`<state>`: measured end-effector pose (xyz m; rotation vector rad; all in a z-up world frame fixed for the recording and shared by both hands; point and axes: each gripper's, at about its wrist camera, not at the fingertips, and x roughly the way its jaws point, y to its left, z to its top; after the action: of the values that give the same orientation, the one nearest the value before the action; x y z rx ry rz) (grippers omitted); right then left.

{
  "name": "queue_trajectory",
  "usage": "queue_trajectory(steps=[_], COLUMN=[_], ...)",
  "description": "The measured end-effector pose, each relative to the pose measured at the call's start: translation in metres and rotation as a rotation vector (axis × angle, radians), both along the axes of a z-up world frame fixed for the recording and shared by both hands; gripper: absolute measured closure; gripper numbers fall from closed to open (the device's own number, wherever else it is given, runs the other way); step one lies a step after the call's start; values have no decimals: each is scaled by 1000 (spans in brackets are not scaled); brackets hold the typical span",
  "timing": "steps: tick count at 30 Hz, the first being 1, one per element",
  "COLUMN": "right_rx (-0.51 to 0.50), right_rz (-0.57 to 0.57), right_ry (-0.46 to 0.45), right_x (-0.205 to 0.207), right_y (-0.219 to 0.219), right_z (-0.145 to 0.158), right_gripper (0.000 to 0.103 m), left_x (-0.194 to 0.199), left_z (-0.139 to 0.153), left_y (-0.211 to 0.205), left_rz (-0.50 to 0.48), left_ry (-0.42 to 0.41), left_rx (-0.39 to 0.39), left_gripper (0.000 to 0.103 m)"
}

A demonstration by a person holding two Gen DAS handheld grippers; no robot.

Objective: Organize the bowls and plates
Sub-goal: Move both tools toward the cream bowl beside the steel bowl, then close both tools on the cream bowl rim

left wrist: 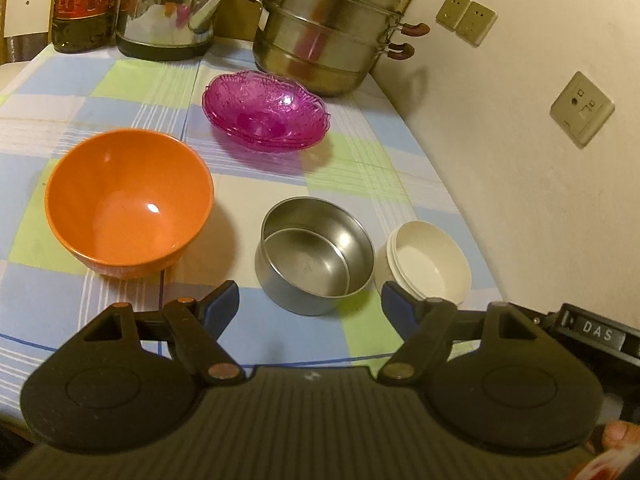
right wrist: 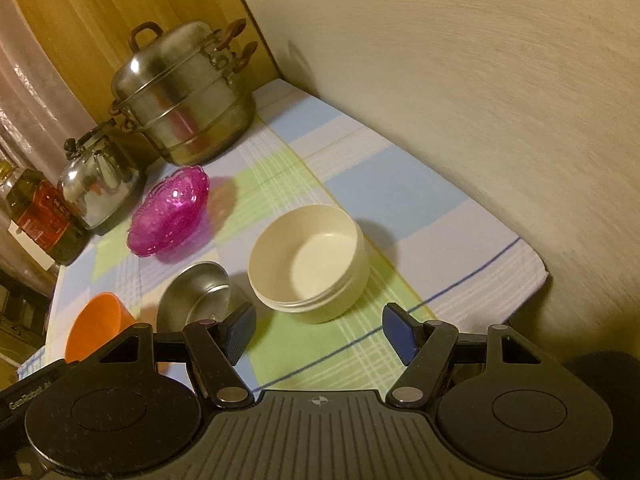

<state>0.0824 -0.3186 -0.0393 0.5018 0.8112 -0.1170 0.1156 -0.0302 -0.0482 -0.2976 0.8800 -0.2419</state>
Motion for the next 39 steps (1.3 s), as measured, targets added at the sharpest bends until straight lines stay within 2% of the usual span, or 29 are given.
queue_trajectory(steps=[12,20,25,27,39], right_rx=[34,8,-12,-13,-8], right_rz=[10,6,-8,-11,36], right_ry=[22,17,17,22,46], right_x=[9,18,29,34,68], right_y=[0,-5,-16,-22,-52], right_z=[-14,-15,-19,-22,-39], right_gripper=[33,34,34,42,60], left_x=[10,18,26,29,55], left_z=[-12,-14,-17,-20,-42], left_y=[0,-26,-53,-65,-109], left_rz=[34,-35,-87,-100,-99], left_ry=[19,21,21,26,57], left_rx=[5,4,3,-2,-34], left_gripper=[39,48,59,61,77])
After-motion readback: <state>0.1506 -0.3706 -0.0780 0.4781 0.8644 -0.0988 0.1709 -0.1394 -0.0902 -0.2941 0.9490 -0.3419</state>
